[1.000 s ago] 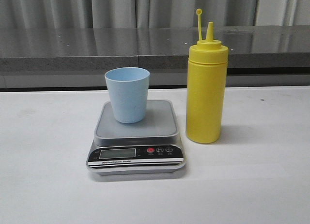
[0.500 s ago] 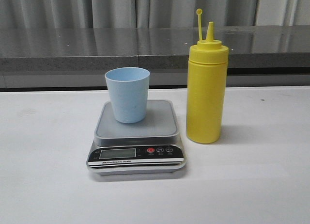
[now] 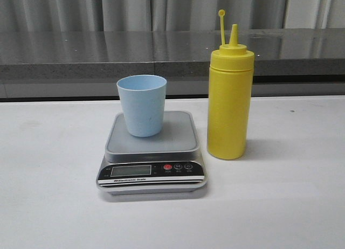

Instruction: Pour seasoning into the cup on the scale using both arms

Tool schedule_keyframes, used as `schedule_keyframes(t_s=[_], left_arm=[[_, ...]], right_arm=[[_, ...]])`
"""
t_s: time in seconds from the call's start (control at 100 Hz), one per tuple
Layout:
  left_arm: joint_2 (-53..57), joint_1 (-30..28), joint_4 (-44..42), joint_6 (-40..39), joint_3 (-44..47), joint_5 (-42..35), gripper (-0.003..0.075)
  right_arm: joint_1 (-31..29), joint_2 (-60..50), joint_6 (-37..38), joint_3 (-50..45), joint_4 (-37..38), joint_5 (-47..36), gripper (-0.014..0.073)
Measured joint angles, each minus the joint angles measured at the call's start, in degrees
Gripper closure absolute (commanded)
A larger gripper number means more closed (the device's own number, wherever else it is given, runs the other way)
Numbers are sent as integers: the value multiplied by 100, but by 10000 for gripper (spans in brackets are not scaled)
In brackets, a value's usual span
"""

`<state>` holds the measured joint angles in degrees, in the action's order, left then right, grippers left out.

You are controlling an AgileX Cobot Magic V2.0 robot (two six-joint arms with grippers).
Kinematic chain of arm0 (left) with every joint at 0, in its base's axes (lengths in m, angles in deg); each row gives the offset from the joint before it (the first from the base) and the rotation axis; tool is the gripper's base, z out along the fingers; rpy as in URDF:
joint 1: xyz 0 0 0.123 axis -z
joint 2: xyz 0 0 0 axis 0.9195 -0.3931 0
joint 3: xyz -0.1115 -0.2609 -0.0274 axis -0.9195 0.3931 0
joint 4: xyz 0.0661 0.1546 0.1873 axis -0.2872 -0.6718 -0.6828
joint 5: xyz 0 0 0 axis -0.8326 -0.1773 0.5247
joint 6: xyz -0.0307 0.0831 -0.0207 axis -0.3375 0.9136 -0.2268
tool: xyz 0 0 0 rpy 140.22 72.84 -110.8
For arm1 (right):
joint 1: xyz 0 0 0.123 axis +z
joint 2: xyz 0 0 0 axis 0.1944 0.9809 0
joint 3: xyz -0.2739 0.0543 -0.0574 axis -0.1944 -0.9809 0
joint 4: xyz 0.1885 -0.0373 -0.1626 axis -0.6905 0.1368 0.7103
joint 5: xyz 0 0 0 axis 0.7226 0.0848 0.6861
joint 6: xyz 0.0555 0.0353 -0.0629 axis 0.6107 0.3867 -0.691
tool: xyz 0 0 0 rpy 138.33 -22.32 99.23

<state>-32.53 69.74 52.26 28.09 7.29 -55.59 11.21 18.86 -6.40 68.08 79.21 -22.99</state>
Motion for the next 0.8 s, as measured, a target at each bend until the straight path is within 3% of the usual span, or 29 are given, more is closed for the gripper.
schedule_keyframes(t_s=[0.29,0.44,0.64,0.8], left_arm=[[35,0,-131,-23,545,-772,740],[170,14,-636,-544,1081,-1319,740],[668,160,-1054,-959,1731,-1830,740],[1278,169,-1092,-1002,1753,-1911,740]], right_arm=[[0,0,0,0,0,0,660],[0,0,0,0,0,0,660],[0,0,0,0,0,0,660],[0,0,0,0,0,0,660]])
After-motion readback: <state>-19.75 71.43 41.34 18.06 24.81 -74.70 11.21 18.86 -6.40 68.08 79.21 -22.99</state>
